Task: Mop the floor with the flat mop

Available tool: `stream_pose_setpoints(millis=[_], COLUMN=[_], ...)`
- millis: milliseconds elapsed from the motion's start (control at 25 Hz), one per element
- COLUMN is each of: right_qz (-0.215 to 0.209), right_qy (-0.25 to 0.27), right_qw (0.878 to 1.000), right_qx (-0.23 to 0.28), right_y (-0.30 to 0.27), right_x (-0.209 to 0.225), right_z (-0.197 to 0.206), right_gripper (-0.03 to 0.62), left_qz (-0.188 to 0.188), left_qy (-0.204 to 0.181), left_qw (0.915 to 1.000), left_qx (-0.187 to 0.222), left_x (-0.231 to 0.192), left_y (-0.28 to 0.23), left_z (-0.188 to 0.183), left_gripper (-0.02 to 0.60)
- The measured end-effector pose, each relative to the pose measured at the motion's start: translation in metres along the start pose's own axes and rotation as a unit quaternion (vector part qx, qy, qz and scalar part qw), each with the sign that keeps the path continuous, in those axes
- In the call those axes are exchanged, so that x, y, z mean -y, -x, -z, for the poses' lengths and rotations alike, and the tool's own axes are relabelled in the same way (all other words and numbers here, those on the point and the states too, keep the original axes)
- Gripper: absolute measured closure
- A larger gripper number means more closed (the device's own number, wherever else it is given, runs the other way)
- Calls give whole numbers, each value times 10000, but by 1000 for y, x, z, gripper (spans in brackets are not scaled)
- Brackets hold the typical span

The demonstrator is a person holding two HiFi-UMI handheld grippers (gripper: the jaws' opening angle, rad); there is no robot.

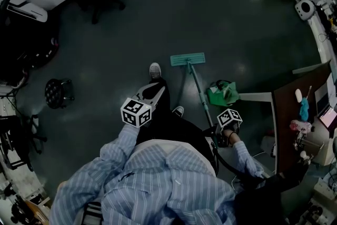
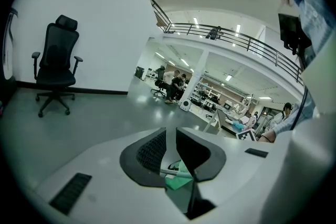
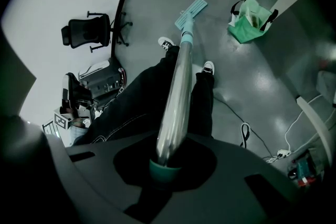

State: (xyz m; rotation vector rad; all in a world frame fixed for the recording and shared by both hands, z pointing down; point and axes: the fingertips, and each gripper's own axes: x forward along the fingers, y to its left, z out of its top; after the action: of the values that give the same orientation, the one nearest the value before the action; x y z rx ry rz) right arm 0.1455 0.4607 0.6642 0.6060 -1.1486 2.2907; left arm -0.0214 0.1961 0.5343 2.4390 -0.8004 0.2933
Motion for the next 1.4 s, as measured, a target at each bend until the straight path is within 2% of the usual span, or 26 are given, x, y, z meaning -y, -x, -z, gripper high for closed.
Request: stream_pose_setpoints(millis=[320,760,1160,1400], right_qz=[80,221,454,608], right_qy=[75,195,332,378], right_qw=[9999,9995,9982,9969], right_qx=[-57,-104,-212,-322], right_y=[7,18,39,55], right_x=[4,-20,-61,-99], right_z=[-7,-50,-132,-195], right_gripper=[560,560,560,560], left_qz=[86,-78,-103,-116], left_qy=[-58,54,164,222], left_qw=[9999,10000,9997,9995], left_qx=[-42,-10,-152,-174], left_x=[6,-27,-75,-117], left_y=[-11,-20,-43,-68], left_z=[-4,-19,-42,-79], left_gripper=[522,522,522,522])
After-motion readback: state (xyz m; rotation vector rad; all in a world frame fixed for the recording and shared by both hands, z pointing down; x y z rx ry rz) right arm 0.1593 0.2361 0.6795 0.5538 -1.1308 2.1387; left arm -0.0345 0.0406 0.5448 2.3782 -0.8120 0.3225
